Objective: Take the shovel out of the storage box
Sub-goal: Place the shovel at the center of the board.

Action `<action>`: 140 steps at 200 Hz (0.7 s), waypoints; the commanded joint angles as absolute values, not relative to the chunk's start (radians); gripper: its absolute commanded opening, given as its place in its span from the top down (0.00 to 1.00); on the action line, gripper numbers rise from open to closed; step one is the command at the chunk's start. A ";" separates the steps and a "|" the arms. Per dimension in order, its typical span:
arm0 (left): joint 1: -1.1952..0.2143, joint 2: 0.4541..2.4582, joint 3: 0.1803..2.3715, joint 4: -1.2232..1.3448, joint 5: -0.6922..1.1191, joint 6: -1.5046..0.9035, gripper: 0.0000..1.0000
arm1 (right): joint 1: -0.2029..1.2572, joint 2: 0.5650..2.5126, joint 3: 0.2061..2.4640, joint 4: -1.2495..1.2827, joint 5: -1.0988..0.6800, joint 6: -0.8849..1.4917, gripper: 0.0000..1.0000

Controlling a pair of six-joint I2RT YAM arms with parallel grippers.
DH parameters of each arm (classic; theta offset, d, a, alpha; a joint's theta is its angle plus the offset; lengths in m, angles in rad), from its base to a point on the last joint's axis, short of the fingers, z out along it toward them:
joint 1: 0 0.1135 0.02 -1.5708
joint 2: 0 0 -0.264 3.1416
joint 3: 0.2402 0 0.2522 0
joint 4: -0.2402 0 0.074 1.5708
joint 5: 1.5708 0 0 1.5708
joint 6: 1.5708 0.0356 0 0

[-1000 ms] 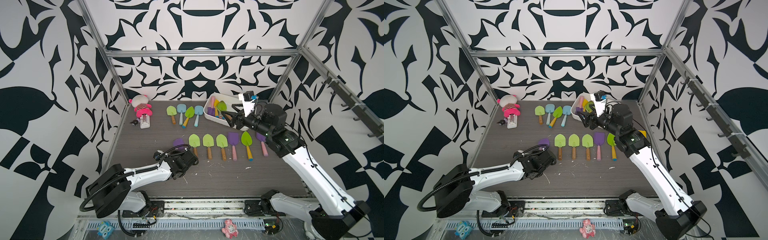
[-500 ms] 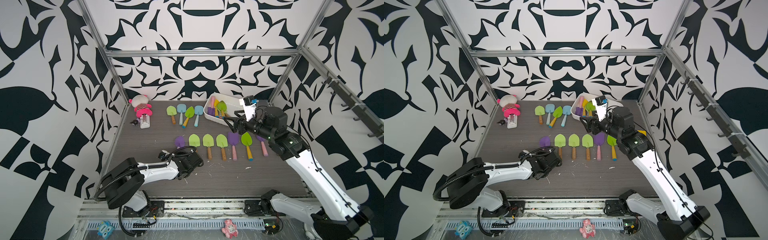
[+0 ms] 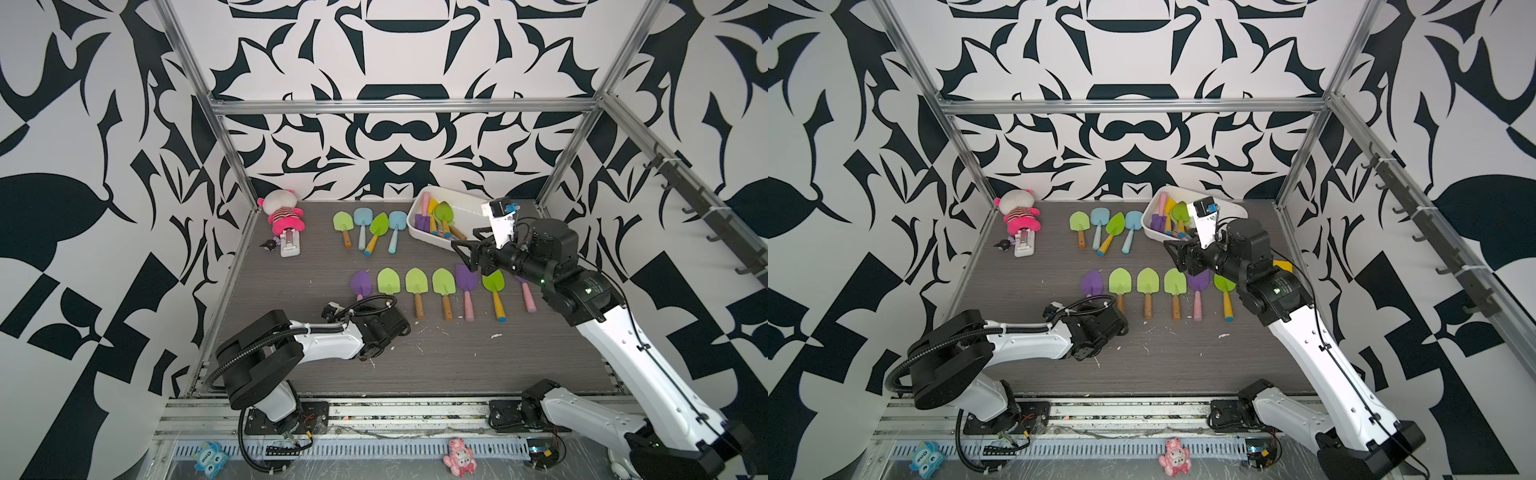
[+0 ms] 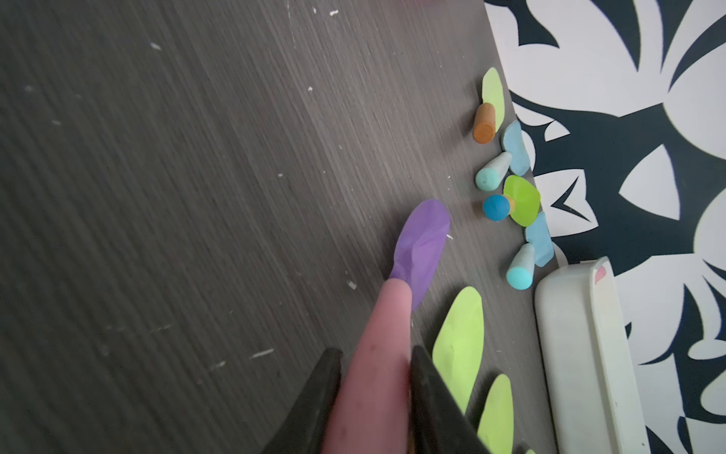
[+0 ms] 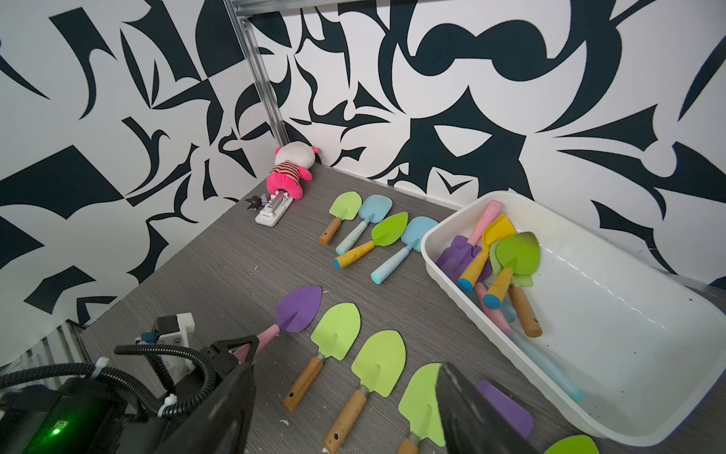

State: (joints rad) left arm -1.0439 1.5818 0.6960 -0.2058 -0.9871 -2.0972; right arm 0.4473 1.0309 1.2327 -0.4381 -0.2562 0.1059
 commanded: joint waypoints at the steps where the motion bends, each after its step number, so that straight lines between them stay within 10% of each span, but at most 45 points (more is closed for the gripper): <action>1: -1.054 1.595 0.685 -0.238 -0.974 -2.515 0.62 | 0.445 1.029 1.236 -0.426 -0.238 0.103 0.24; 140: -1.083 1.543 0.660 -0.274 -0.964 -2.525 0.22 | 0.440 1.019 1.224 -0.434 -0.235 0.102 0.24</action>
